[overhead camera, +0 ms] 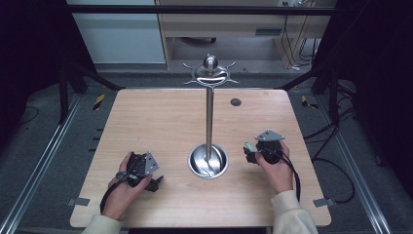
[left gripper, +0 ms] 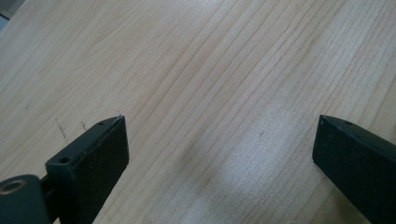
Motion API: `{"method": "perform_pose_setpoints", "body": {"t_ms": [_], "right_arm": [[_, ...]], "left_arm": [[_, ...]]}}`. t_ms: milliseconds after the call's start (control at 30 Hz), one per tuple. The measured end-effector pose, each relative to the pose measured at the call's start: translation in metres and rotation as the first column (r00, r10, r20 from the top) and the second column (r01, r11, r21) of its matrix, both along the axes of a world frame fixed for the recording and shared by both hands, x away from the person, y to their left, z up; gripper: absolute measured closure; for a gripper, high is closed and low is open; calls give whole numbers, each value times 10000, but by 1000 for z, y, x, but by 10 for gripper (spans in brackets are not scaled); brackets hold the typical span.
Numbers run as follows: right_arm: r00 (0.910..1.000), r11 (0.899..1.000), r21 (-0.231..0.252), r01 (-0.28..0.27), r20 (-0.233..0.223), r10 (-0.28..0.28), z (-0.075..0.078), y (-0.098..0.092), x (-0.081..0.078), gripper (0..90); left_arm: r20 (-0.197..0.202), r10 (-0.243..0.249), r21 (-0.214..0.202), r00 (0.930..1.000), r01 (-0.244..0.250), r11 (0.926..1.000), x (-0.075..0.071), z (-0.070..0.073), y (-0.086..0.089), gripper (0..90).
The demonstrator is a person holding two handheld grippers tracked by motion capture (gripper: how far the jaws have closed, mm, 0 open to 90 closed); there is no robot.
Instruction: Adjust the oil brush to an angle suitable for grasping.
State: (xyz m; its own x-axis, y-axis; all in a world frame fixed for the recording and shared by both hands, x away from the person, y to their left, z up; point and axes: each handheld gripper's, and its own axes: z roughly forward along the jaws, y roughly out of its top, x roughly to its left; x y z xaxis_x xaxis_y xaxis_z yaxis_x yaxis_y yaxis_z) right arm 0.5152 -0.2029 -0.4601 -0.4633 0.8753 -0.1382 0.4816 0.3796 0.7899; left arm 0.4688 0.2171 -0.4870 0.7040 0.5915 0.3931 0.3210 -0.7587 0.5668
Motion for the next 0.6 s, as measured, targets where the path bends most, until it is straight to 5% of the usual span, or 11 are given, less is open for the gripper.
{"method": "perform_pose_setpoints", "body": {"t_ms": [367, 600], "right_arm": [[9975, 9975, 14, -705, -87, 705, 3, 11, 1, 291], [9938, 9937, -345, -1068, -349, 1056, 9, 25, 4, 227]], "left_arm": [[-1, -3, 5, 10000, 3, 10000, 0, 0, 0, 33], [13, -10, 1, 10000, 10, 10000, 0, -1, 0, 33]]}}
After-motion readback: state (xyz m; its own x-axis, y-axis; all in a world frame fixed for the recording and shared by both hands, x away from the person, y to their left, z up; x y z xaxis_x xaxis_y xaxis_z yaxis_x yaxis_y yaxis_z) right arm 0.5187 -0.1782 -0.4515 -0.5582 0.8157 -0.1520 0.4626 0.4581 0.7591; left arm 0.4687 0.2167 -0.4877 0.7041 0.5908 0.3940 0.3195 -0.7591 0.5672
